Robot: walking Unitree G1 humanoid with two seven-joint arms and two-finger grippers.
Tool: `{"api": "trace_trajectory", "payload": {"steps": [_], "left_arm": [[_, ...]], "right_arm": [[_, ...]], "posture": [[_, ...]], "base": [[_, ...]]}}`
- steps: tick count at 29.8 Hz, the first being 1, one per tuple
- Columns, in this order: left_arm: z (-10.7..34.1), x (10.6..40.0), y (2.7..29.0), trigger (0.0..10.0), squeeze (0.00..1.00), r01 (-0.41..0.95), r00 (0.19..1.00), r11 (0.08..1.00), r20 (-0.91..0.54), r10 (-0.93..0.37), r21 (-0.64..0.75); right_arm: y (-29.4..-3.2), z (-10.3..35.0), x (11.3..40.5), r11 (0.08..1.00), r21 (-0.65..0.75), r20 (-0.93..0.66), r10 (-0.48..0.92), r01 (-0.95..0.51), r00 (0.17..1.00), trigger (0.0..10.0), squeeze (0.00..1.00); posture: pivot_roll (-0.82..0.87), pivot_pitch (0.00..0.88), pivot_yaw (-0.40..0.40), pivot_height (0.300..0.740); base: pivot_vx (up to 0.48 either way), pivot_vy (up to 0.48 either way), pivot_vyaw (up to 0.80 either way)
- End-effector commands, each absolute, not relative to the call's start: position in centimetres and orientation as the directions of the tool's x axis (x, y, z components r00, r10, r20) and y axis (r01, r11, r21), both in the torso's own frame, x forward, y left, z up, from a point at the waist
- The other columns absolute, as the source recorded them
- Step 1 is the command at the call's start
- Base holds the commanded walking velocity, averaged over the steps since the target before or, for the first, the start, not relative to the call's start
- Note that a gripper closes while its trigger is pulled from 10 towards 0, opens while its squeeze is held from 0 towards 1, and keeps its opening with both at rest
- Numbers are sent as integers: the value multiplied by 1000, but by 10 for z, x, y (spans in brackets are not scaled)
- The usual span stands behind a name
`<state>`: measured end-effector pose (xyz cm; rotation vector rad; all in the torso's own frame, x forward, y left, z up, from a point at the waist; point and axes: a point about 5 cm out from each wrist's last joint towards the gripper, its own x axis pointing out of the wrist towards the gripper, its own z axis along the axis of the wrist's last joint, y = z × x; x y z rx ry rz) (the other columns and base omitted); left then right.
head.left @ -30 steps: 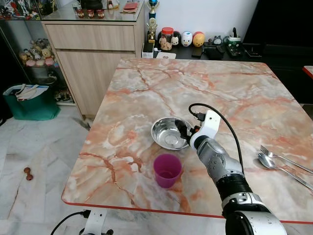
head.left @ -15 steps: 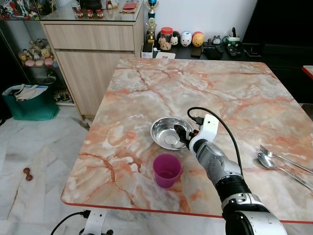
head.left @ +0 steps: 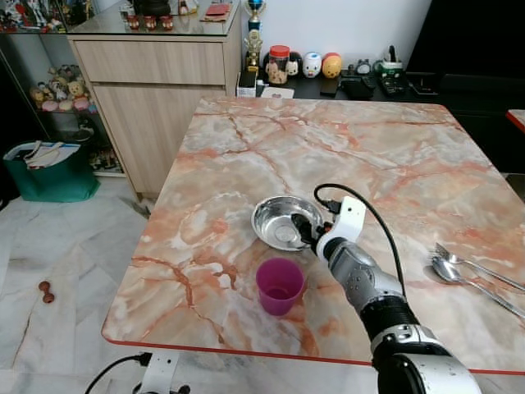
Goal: Setting the table
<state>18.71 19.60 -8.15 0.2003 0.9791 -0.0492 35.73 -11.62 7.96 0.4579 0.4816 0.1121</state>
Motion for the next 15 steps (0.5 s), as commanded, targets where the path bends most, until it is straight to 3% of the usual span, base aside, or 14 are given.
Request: {"api": "trace_trajectory", "payload": {"steps": [1, 3, 4, 5, 6, 15], "left_arm": [[-84, 183, 197, 10000, 0, 142, 543, 979, -838, 48, 148], [-84, 183, 197, 10000, 0, 142, 543, 979, -838, 48, 148], [-84, 183, 197, 10000, 0, 142, 543, 979, -838, 48, 148], [-84, 183, 197, 10000, 0, 142, 543, 979, -838, 48, 148], [-84, 183, 197, 10000, 0, 142, 543, 979, -838, 48, 148], [-84, 183, 197, 10000, 0, 145, 543, 978, -839, 47, 148]], "right_arm": [[-113, 83, 360, 892, 451, -411, 220, -12, 884, 0, 0], [-113, 83, 360, 893, 450, -411, 220, -13, 885, 0, 0], [-113, 83, 360, 894, 448, -411, 218, -12, 885, 2902, 0], [-113, 83, 360, 894, 448, -411, 218, -12, 885, 2902, 0], [-113, 83, 360, 896, 444, -413, 215, -11, 885, 10000, 0], [-113, 83, 360, 897, 442, -414, 215, -11, 885, 10000, 0]], "posture": [[50, 0, -29, 731], [50, 0, -29, 731], [50, 0, -29, 731], [50, 0, -29, 731], [49, 0, -29, 731], [48, 0, -29, 731]], "base": [[0, 0, 0], [0, 0, 0], [0, 0, 0], [0, 0, 0], [0, 0, 0], [0, 0, 0]]}}
